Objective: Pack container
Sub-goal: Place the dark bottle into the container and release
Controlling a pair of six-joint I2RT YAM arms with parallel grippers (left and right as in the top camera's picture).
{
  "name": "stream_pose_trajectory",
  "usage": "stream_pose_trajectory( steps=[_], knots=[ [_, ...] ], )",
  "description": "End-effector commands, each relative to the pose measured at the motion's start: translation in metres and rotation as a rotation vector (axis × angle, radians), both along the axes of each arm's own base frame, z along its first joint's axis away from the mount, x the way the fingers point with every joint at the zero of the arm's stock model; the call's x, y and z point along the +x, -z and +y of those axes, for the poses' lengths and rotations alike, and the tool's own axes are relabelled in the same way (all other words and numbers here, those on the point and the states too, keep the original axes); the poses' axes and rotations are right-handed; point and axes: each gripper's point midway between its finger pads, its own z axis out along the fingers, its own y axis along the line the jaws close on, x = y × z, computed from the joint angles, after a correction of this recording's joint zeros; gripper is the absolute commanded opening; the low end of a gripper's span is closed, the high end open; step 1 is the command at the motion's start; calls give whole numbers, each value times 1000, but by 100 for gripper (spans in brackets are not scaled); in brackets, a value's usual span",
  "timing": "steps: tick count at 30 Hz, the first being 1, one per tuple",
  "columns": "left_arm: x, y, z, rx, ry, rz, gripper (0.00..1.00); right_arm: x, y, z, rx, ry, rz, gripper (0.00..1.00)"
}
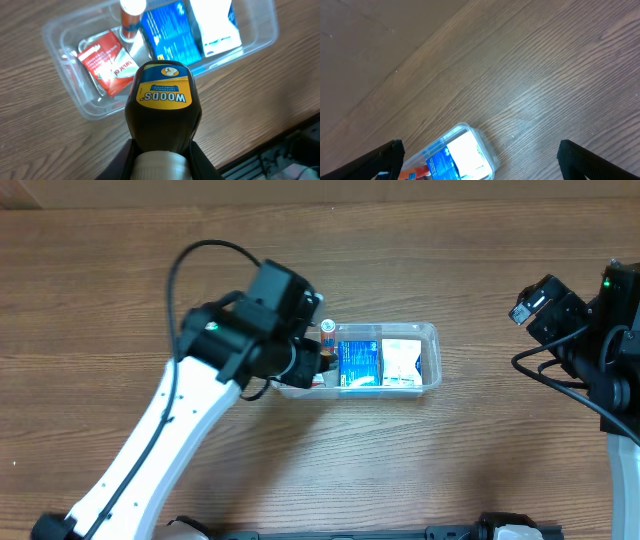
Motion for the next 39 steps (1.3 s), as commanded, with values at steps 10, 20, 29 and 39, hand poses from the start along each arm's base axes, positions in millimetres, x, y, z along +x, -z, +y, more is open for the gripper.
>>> stream_pose_trajectory(
  steps=[10, 20, 29, 39],
  knots=[
    [47, 108, -16, 195, 43, 130, 12, 0, -3, -2, -5, 12, -10, 100],
    [61, 106, -25, 181, 146, 45, 13, 0, -3, -2, -5, 12, -10, 100],
    [53, 127, -18, 234, 209, 98, 17, 0, -3, -2, -5, 12, -10, 100],
    [54, 142, -10, 300, 242, 115, 28, 0, -3, -2, -5, 12, -10, 100]
  ],
)
